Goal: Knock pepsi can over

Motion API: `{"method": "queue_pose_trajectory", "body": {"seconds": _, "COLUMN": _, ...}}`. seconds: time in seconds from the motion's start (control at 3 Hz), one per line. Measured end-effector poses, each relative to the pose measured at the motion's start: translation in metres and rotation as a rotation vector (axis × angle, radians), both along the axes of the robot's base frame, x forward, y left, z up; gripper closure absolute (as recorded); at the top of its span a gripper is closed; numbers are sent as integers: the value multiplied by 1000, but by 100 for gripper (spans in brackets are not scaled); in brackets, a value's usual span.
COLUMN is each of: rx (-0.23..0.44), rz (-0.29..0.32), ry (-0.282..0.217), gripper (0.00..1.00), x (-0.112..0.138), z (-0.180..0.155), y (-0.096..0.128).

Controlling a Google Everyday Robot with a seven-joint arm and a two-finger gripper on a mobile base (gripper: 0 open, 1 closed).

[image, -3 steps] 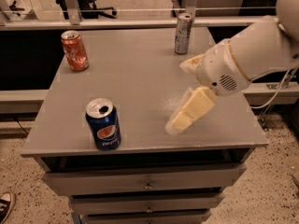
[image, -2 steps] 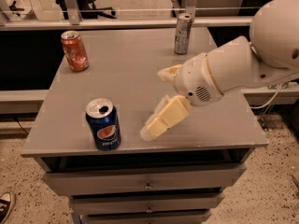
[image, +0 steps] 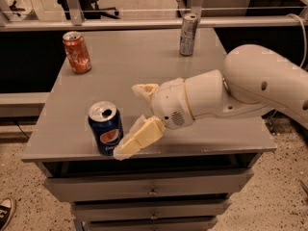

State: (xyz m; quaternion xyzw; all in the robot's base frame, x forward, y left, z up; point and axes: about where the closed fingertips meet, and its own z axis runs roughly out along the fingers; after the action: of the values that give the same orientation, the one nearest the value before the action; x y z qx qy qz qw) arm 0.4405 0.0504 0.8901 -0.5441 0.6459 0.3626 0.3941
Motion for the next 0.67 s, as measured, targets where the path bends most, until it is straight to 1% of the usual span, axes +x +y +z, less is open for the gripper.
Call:
{"method": "queue_pose_trajectory", "body": {"seconds": 0.33, "rx": 59, "rz": 2, "ry": -28, "gripper": 0, "x": 2, "z": -9, "y": 15}}
{"method": "queue_pose_trajectory", "body": {"seconds": 0.67, "rx": 89, "rz": -19, "ry": -59, "gripper": 0, "x": 16, "z": -14, "y": 22}}
